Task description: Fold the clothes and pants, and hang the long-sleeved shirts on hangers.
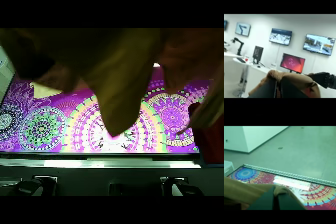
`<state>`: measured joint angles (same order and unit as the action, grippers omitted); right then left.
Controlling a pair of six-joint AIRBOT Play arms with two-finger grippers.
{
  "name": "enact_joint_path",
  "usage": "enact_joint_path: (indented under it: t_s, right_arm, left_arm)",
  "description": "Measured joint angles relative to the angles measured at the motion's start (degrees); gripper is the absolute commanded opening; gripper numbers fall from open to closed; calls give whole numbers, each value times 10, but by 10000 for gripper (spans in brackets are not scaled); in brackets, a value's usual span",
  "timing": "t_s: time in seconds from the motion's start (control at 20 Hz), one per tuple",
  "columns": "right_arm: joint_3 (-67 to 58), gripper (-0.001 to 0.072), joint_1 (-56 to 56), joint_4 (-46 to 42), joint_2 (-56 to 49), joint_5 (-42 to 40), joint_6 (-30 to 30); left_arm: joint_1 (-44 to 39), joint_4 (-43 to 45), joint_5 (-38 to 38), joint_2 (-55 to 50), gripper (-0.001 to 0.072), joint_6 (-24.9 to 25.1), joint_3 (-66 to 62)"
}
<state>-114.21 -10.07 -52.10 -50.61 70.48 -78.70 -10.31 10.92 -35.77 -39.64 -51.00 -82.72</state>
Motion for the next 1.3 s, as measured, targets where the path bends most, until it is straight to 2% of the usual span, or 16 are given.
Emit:
enact_joint_path:
  t_s: [0.15, 0.35, 0.45, 0.65, 0.75, 0.9, 0.95, 1.0, 1.05, 1.1, 1.15, 1.3]
  right_arm:
    - [2, 36, 0, 4, -20, 49, -5]
    - [85, 36, 0, 8, -101, 125, -10]
    - [165, 36, 0, 29, -160, 101, -11]
    - [288, 36, 5, 143, -305, 8, -13]
    - [315, 36, 22, 186, -372, -18, -16]
    - [332, 53, 61, 202, -441, -38, -20]
    - [335, 189, 70, 200, -453, -39, -23]
    - [335, 366, 74, 195, -461, -37, -23]
    - [331, 421, 71, 187, -465, -31, -24]
    - [326, 480, 61, 177, -464, -19, -24]
    - [321, 561, 45, 160, -458, 0, -26]
    - [317, 615, -27, 54, -409, 67, -26]
  left_arm:
    - [1, 50, 11, 3, 24, -20, 20]
    - [2, 152, 22, -31, 24, -94, 132]
    - [2, 183, 40, -71, 25, -132, 205]
    - [2, 210, 75, -192, 26, -185, 297]
    - [-1, 206, 83, -261, 27, -199, 316]
    - [-7, 169, 80, -339, 29, -209, 329]
    - [-8, 155, 73, -358, 106, -210, 331]
    - [-5, 144, 64, -369, 332, -210, 331]
    - [3, 136, 52, -377, 649, -207, 329]
    - [18, 133, 36, -382, 720, -201, 325]
    - [40, 134, 9, -386, 720, -196, 317]
    - [121, 177, -102, -393, 719, -200, 301]
